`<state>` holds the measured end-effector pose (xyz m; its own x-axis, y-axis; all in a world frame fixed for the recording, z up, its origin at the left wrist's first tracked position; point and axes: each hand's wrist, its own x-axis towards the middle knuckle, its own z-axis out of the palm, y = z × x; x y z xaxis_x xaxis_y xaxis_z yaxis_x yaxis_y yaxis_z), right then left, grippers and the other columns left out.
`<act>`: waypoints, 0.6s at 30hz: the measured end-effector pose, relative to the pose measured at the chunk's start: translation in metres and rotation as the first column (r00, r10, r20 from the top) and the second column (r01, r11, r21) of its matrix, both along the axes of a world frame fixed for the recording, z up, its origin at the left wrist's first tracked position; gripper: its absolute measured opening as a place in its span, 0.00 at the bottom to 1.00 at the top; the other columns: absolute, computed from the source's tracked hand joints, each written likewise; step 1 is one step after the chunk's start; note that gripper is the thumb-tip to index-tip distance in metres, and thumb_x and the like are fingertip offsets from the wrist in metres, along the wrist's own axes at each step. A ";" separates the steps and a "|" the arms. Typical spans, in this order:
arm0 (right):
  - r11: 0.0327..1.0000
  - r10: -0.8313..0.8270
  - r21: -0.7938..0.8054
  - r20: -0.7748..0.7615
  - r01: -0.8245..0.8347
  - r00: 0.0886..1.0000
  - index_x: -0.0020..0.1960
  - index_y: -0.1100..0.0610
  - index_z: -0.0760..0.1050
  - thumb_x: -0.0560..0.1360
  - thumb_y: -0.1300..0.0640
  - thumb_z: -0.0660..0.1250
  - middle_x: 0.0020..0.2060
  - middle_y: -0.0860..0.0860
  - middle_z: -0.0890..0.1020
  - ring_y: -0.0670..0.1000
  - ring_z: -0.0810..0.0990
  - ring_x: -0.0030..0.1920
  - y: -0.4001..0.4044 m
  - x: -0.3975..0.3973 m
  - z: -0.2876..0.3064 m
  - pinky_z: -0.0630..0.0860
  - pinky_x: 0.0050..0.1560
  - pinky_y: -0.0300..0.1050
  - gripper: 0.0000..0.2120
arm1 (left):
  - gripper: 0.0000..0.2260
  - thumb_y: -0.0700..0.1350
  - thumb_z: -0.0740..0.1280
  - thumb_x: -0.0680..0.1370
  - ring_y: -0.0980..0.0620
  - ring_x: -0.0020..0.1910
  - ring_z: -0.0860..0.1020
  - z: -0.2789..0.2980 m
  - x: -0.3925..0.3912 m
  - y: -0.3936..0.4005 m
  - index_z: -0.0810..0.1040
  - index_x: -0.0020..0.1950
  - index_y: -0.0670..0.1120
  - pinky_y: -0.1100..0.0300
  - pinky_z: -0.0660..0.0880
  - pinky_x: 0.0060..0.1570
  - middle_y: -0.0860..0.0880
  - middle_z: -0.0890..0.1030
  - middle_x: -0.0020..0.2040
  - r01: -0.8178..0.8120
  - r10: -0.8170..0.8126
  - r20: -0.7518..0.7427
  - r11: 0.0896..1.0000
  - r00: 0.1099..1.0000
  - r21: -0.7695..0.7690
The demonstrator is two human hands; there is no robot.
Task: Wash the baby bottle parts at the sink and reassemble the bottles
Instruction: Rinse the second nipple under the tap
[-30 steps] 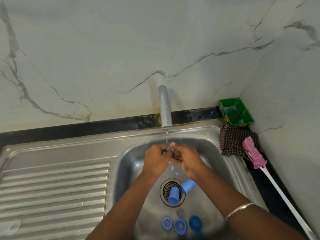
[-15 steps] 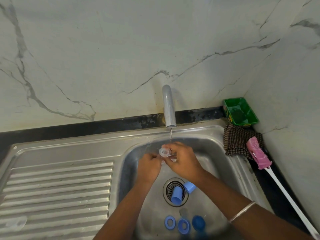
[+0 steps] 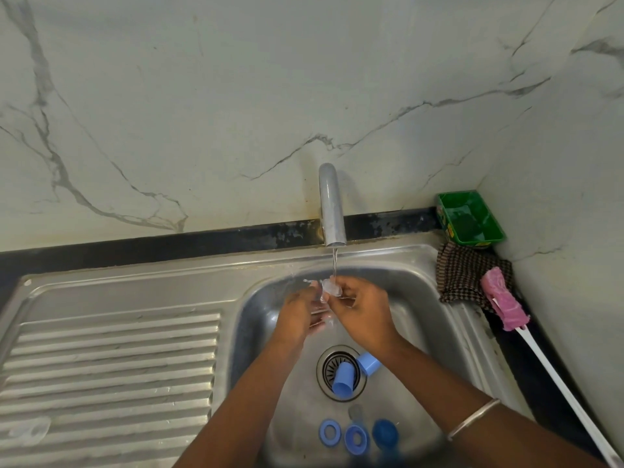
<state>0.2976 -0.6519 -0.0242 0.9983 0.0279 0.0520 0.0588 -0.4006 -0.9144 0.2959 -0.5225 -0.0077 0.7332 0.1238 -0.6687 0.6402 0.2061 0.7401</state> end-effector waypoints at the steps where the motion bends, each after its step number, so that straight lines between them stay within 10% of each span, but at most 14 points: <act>1: 1.000 0.009 0.008 -0.008 -0.009 1.000 0.50 0.41 0.83 0.74 0.54 0.75 0.43 0.38 0.85 0.39 0.83 0.45 0.000 0.000 0.003 0.79 0.48 0.34 0.09 | 0.12 0.52 0.64 0.82 0.49 0.42 0.84 0.002 0.001 -0.002 0.82 0.48 0.45 0.59 0.79 0.42 0.47 0.86 0.42 0.004 -0.005 -0.018 0.997 1.000 -0.075; 6: 0.997 0.073 0.007 -0.058 -0.072 0.996 0.48 0.32 0.79 0.75 0.53 0.74 0.44 0.35 0.84 0.37 0.82 0.49 -0.007 0.005 0.011 0.75 0.49 0.28 0.14 | 0.08 0.44 0.68 0.81 0.56 0.30 0.80 0.008 0.009 -0.007 0.82 0.50 0.40 0.64 0.79 0.31 0.47 0.83 0.35 -0.079 0.078 -0.010 0.975 0.997 -0.208; 10: 0.997 -0.023 0.062 -0.184 0.035 0.983 0.60 0.52 0.81 0.76 0.62 0.69 0.51 0.48 0.84 0.48 0.83 0.51 -0.016 0.035 0.012 0.81 0.53 0.46 0.14 | 0.04 0.40 0.74 0.76 0.55 0.27 0.78 0.012 0.014 -0.014 0.82 0.45 0.40 0.64 0.77 0.32 0.46 0.82 0.31 -0.019 0.017 0.023 0.998 1.000 0.053; 14: 0.980 -0.076 -0.194 -0.181 0.040 0.980 0.69 0.50 0.74 0.79 0.51 0.67 0.56 0.50 0.82 0.53 0.81 0.56 -0.007 0.081 0.031 0.76 0.56 0.46 0.19 | 0.06 0.40 0.77 0.72 0.57 0.22 0.74 0.020 0.016 -0.020 0.82 0.40 0.40 0.66 0.73 0.27 0.44 0.81 0.31 0.037 -0.051 0.087 0.987 0.995 0.159; 18: 0.917 0.054 -0.381 -0.174 -0.118 0.983 0.57 0.49 0.78 0.78 0.46 0.68 0.48 0.50 0.81 0.51 0.80 0.49 0.009 0.111 0.049 0.74 0.49 0.42 0.11 | 0.04 0.39 0.77 0.69 0.61 0.31 0.79 0.026 0.019 -0.019 0.85 0.36 0.44 0.69 0.75 0.38 0.51 0.83 0.33 0.135 -0.349 0.224 0.760 0.910 0.636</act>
